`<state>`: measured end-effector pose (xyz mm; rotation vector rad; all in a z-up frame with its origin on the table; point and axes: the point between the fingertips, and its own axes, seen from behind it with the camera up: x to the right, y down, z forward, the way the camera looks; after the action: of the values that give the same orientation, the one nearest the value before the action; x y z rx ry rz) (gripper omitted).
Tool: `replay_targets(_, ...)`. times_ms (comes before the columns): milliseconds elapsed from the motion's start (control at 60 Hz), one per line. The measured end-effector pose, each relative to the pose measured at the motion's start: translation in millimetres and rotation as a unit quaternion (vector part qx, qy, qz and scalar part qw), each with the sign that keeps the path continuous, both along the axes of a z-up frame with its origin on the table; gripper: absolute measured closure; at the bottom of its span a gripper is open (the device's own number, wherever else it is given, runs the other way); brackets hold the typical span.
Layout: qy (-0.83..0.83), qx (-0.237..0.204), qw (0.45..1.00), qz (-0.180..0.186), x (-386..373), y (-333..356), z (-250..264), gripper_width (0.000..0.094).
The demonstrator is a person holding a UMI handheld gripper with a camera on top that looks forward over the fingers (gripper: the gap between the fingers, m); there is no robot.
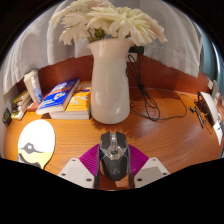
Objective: Arrange mouse
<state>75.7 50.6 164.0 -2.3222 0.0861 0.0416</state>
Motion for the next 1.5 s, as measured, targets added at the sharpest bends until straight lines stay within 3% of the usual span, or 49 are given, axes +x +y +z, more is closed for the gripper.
replay_targets(67,-0.001,-0.001,1.000,0.006,0.4,0.1,-2.0,0.0591)
replay_targets(233,-0.014,-0.018,1.000,-0.001,2.6,-0.4,7.1,0.0592)
replay_targets(467,-0.008,0.046,0.998,-0.033,-37.3,0.4,140.1,0.0590)
replay_targets(583,-0.012,0.093,0.995,-0.018,-98.8,-3.7,203.6,0.0591)
replay_targets(700,0.000,0.112,0.994,0.002,-161.6,-7.4,244.9,0.0589)
replay_targets(883,0.000,0.073,0.997,0.034,-254.0,13.3,165.4,0.0586)
replay_targets(1150,-0.005,-0.018,0.999,0.040,-291.9,17.8,46.9,0.0591)
replay_targets(1167,-0.005,-0.022,0.999,0.040,-292.5,16.9,42.0,0.0634)
replay_targets(1200,-0.004,-0.028,0.999,0.041,-292.0,16.2,32.9,0.0592)
replay_targets(1417,0.005,-0.032,0.999,0.031,-293.3,12.2,22.7,0.0592)
replay_targets(1500,0.004,-0.030,0.999,0.036,-292.7,13.0,22.2,0.0486)
